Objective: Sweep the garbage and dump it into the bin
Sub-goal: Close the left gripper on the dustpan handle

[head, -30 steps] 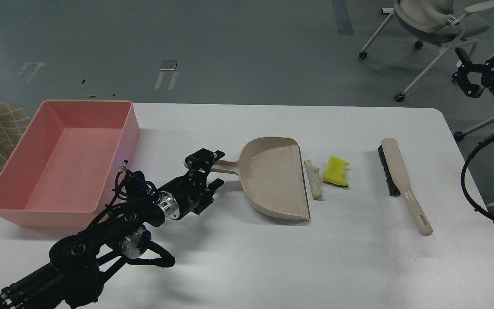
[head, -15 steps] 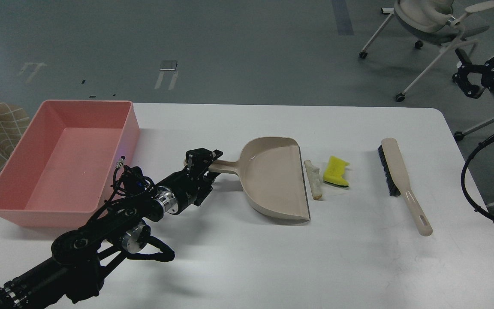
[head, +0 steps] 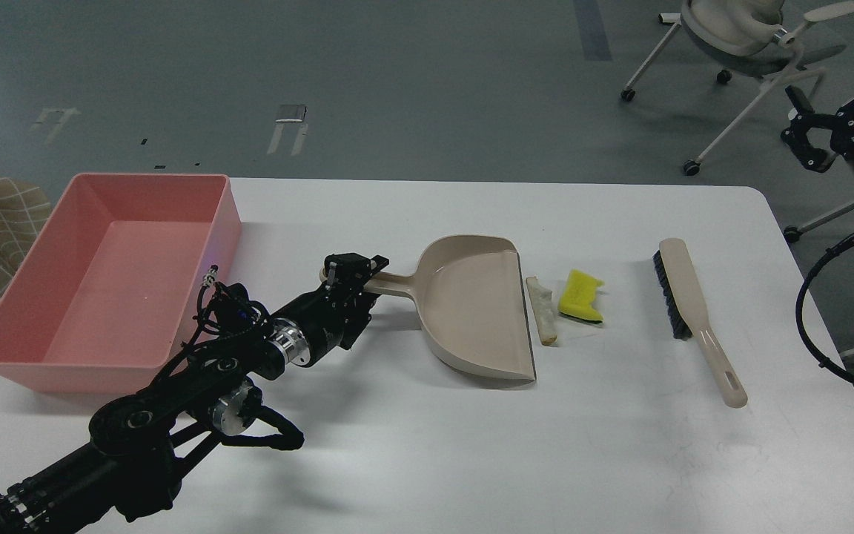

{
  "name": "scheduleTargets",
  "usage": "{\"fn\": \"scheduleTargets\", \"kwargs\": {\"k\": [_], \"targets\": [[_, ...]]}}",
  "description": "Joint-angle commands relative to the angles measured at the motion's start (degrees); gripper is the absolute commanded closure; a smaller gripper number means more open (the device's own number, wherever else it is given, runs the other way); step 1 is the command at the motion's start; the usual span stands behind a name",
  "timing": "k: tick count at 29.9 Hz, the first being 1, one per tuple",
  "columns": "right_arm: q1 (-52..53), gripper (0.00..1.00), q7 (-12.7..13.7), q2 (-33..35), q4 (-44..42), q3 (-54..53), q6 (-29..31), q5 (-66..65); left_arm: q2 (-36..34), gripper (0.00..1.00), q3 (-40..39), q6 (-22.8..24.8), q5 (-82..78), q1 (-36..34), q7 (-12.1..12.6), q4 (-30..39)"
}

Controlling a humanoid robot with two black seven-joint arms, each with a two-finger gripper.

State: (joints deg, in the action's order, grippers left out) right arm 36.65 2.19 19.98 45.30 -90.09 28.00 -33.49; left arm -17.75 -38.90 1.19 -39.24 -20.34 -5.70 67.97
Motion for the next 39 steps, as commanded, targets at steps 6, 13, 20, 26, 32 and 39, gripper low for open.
{"fn": "scheduleTargets", "kwargs": {"k": [6,13,20,26,32,39], "targets": [[-0.17,0.00,0.01,0.15,0.05,0.00,0.00,0.00,0.00,0.52,0.05,0.13,-0.04,0.21,-0.01,0.15],[-0.26,0.00,0.01,0.15,-0.04,0.00,0.00,0.00,0.00,0.40,0.05,0.39,-0.04,0.38,-0.10,0.15],[-0.52,0.00,0.01,0.15,-0.04,0.00,0.00,0.00,0.09,0.35,-0.04,0.31,-0.22,0.65,-0.36,0.24],[-0.52,0.00,0.01,-0.03,0.05,0.00,0.00,0.00,0.09,0.36,0.05,0.13,-0.22,0.82,-0.80,1.29],[-0.87,0.00,0.01,-0.29,0.23,0.00,0.00,0.00,-0.18,0.48,0.05,-0.13,-1.36,1.44,-2.12,2.17],[-0.88,0.00,0.01,-0.38,0.23,0.00,0.00,0.00,-0.61,0.50,0.84,-0.13,-1.36,1.18,-2.21,2.08]]}}
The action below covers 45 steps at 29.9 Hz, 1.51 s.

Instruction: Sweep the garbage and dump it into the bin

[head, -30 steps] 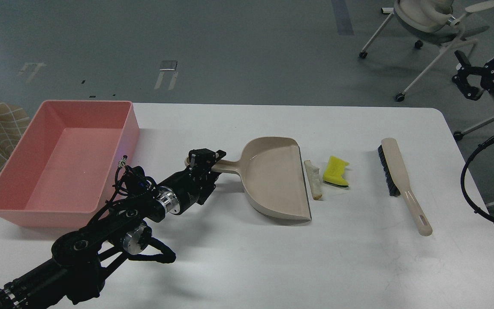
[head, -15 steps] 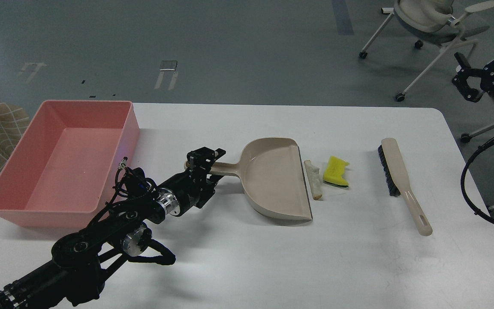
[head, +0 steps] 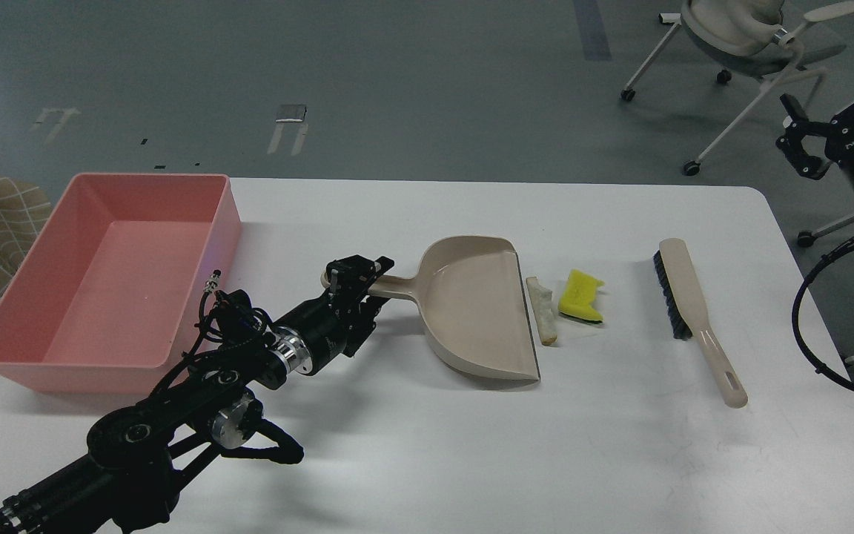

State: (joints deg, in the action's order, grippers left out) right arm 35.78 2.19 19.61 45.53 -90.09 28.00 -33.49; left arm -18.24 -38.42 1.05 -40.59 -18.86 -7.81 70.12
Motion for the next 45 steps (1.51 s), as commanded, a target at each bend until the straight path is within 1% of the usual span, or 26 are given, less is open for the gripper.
{"fn": "scheduleTargets", "kwargs": {"k": [1,2,3,4,6,7,15,17,20,23,27,29,32,35,37,41,43,45], "targets": [[-0.01,0.00,0.01,-0.01,0.00,0.00,0.00,0.00,-0.13,0.53,0.36,0.01,-0.01,-0.39,-0.10,-0.07],[-0.01,0.00,0.01,-0.01,0.00,0.00,0.00,0.00,-0.04,0.56,0.36,0.01,-0.01,-0.39,-0.19,-0.07],[-0.01,0.00,0.01,-0.01,0.00,0.00,0.00,0.00,0.04,0.62,0.36,0.01,-0.01,-0.39,-0.19,-0.07],[-0.01,0.00,0.01,-0.01,0.00,0.00,0.00,0.00,0.13,0.64,0.36,0.01,-0.01,-0.39,-0.27,-0.07],[-0.01,0.00,0.01,0.08,0.00,0.00,0.00,0.00,0.39,0.74,0.36,0.01,-0.45,-0.30,-1.32,0.02],[-0.01,0.00,0.01,0.08,0.00,0.00,0.00,0.00,0.40,0.75,0.36,0.01,-0.71,-0.30,-1.50,0.02],[-0.01,0.00,0.01,0.08,0.00,0.00,0.00,0.00,-0.22,0.79,0.36,-0.08,-3.79,-0.21,-1.95,0.02],[-0.01,0.00,0.01,0.08,0.00,0.00,0.00,0.00,-0.39,0.81,0.36,-0.08,-3.97,-0.30,-2.82,0.02],[-0.01,0.00,0.01,0.08,0.08,0.00,0.00,0.00,-0.83,0.83,0.36,-0.08,-4.40,-0.56,-3.17,0.02],[-0.10,0.00,0.01,0.08,0.17,0.00,0.00,0.00,-1.36,0.83,0.36,0.01,-5.02,-0.65,-3.61,0.02],[-0.19,0.00,0.01,0.51,0.17,-0.26,0.00,-0.09,-2.85,0.83,0.36,0.09,-10.02,-0.83,-4.84,0.11],[0.08,0.00,0.09,1.04,0.26,-0.18,0.00,-0.35,-3.29,0.83,0.36,0.09,-10.56,-0.83,-4.85,0.11],[-0.18,0.00,0.27,4.20,0.52,0.96,0.00,-1.14,-4.43,0.83,0.36,0.09,-10.56,-1.00,-4.85,0.11],[-0.54,0.00,0.10,9.20,1.49,3.94,0.00,-4.03,-4.88,0.83,0.36,0.09,-10.65,-1.18,-4.76,0.11],[-0.45,0.00,-0.08,14.46,5.25,7.28,0.00,-9.38,-4.96,0.83,0.36,0.09,-10.65,-1.53,-4.76,0.11],[-2.02,0.00,0.01,19.49,9.91,10.28,0.00,-13.35,-4.79,0.82,0.36,0.18,-10.73,-1.53,-4.85,0.11],[-3.87,0.00,0.01,23.88,14.57,12.74,0.00,-15.20,-4.61,0.83,0.36,0.18,-10.73,-1.44,-4.85,0.11],[-6.24,0.00,0.01,32.46,20.10,16.85,0.00,-18.18,-4.53,0.83,0.36,0.09,-10.82,-1.44,-4.85,0.11]]}}
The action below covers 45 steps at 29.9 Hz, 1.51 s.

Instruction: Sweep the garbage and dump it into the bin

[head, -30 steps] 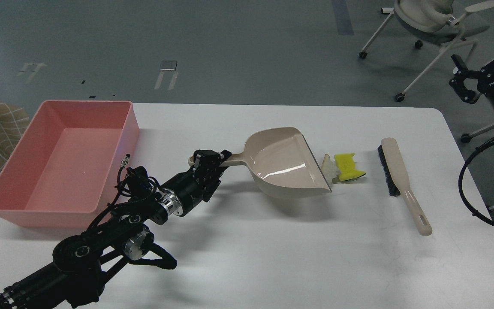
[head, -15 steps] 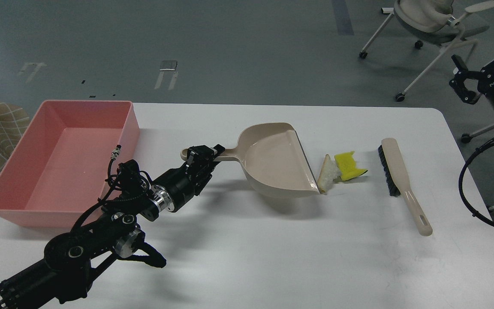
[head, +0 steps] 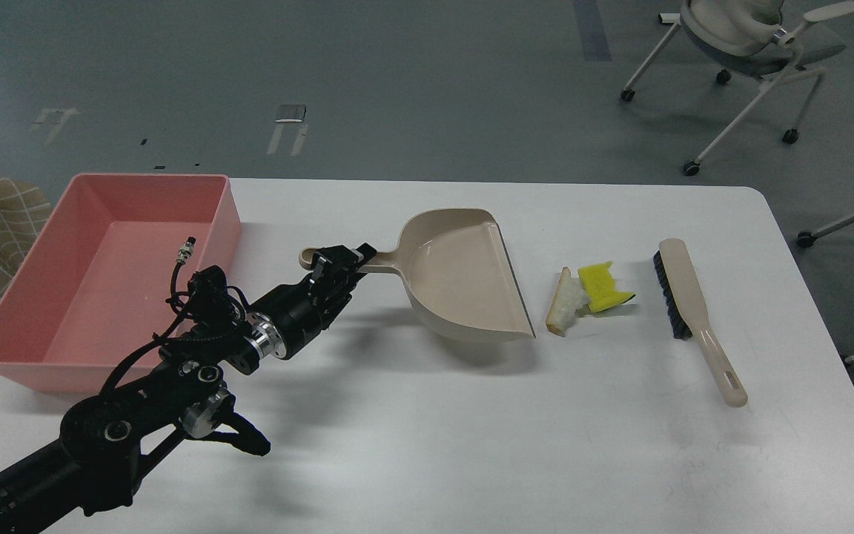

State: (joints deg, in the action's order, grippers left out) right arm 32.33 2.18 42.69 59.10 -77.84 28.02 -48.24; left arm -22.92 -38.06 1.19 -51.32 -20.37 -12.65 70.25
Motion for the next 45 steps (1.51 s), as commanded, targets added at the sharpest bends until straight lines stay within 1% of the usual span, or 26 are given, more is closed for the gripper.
{"fn": "scheduleTargets", "kwargs": {"k": [1,2,3,7,10,12,13,16,17,18,20,22,26,28,29,31,33,35,37,43,45], "targets": [[-3.06,0.00,0.01,11.43,7.68,5.76,-0.02,-3.96,0.16,0.83,0.00,0.04,-0.10,0.06,0.00,-0.03],[-3.06,0.00,0.01,14.41,9.00,8.29,-0.02,-4.92,0.16,0.83,0.00,0.04,-0.10,0.06,0.00,-0.03],[-2.89,0.00,0.01,15.40,9.54,9.62,-0.02,-5.28,0.16,0.83,0.00,-0.05,-0.10,0.06,-0.09,-0.03],[-2.27,0.00,0.01,16.73,12.00,13.50,-0.02,-8.70,0.25,0.83,0.00,-0.05,-0.10,0.15,0.00,-0.03],[-2.71,0.00,0.80,16.73,12.70,15.78,-0.02,-11.08,0.25,0.83,0.00,-0.05,-0.10,0.24,-0.09,-0.03],[-2.54,0.00,1.94,16.03,13.23,18.50,-0.02,-11.08,0.16,0.83,0.00,-0.05,-0.10,0.24,0.00,-0.03],[-3.06,0.00,3.69,15.16,16.02,20.86,-0.02,-11.00,-0.02,0.83,0.00,-0.05,-0.10,0.15,0.00,-0.03],[-4.29,0.02,5.55,14.53,17.63,21.59,-0.02,-10.91,-0.11,0.83,0.00,-0.05,-0.10,0.15,-0.09,-0.03],[-5.60,0.02,6.59,14.10,17.89,21.50,-0.02,-10.82,-0.19,0.84,0.00,-0.05,-0.10,0.15,-0.26,-0.03],[-6.31,0.02,6.95,13.66,17.98,21.50,-0.02,-10.82,-0.19,0.84,0.00,-0.05,-0.10,0.15,-0.26,-0.03],[-9.72,0.09,8.09,13.13,19.20,21.41,-0.02,-10.21,0.07,0.85,0.00,-0.05,-0.10,0.15,-0.44,-0.03],[-11.67,0.13,8.45,13.21,20.35,21.24,-0.02,-10.29,0.24,0.85,0.00,-0.05,-0.10,0.15,-0.44,-0.03],[-16.41,0.19,8.71,14.44,25.52,21.24,-0.02,-10.64,0.51,0.87,0.00,-0.05,-0.10,0.33,-0.62,-0.03],[-17.30,0.26,9.15,14.53,26.50,21.41,-0.02,-10.82,0.51,0.87,0.00,-0.05,-0.10,0.33,-0.79,-0.03],[-17.82,0.32,9.85,14.18,26.94,21.41,-0.02,-11.08,0.51,0.87,0.00,-0.05,-0.10,0.33,-0.97,-0.03],[-17.83,0.35,10.99,13.92,27.03,21.59,-0.02,-11.08,0.51,0.87,0.00,-0.05,-0.10,0.33,-1.06,-0.03],[-17.92,0.40,11.87,13.48,26.95,21.68,-0.02,-11.34,0.51,0.87,0.00,-0.05,-0.10,0.24,-1.14,-0.03],[-17.92,0.41,12.23,13.39,26.94,21.76,-0.02,-12.48,0.42,0.87,0.00,-0.05,-0.10,0.24,-1.23,-0.03],[-18.09,0.43,12.23,12.95,26.94,21.85,-0.02,-16.78,0.42,0.87,0.00,-0.05,-0.10,0.33,-1.23,-0.03],[-18.09,0.42,12.23,11.37,26.94,21.68,-0.02,-18.38,0.51,0.87,0.00,-0.05,-0.10,0.42,-1.32,-0.03],[-18.09,0.38,12.23,10.67,26.94,21.76,-0.02,-18.73,0.51,0.87,-0.08,-0.05,-0.10,0.42,-1.32,-0.03]]}}
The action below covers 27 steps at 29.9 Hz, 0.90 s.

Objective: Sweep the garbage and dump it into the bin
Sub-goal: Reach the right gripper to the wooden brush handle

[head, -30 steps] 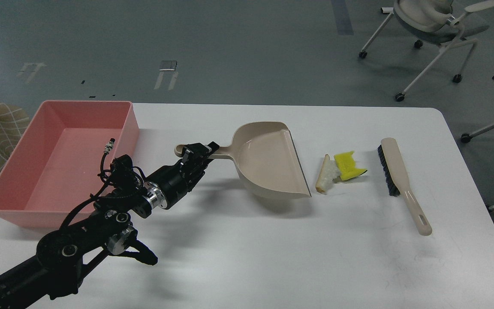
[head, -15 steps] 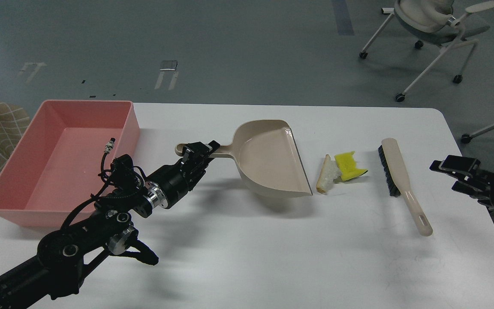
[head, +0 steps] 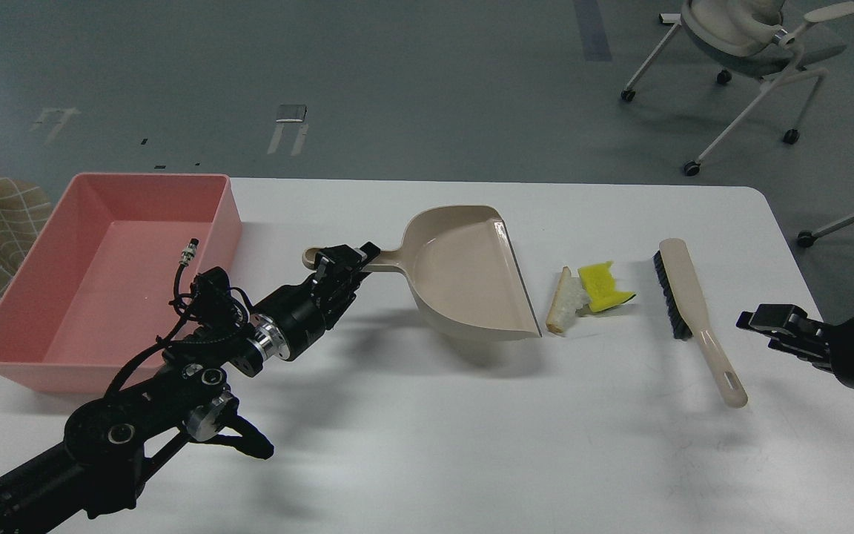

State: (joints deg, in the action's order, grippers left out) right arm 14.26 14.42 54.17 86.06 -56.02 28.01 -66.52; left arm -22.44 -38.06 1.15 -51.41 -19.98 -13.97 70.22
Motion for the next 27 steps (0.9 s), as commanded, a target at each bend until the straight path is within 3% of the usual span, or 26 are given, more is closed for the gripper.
{"fn": "scheduleTargets", "kwargs": {"k": [1,13,27], "targets": [[-0.02,0.37,0.00,-0.99,-0.01,-0.06,-0.01,-0.45,0.03,0.87,-0.08,0.00,0.00,0.03,0.00,0.00],[0.16,0.37,0.08,-6.09,-0.54,0.21,-0.01,-8.36,-0.06,0.87,-0.08,0.00,0.08,0.29,-0.70,-0.08],[0.33,0.38,2.72,-9.78,-0.72,0.30,-0.01,-11.87,-0.15,0.87,-0.08,0.00,0.08,0.73,-0.88,-0.08]]}}
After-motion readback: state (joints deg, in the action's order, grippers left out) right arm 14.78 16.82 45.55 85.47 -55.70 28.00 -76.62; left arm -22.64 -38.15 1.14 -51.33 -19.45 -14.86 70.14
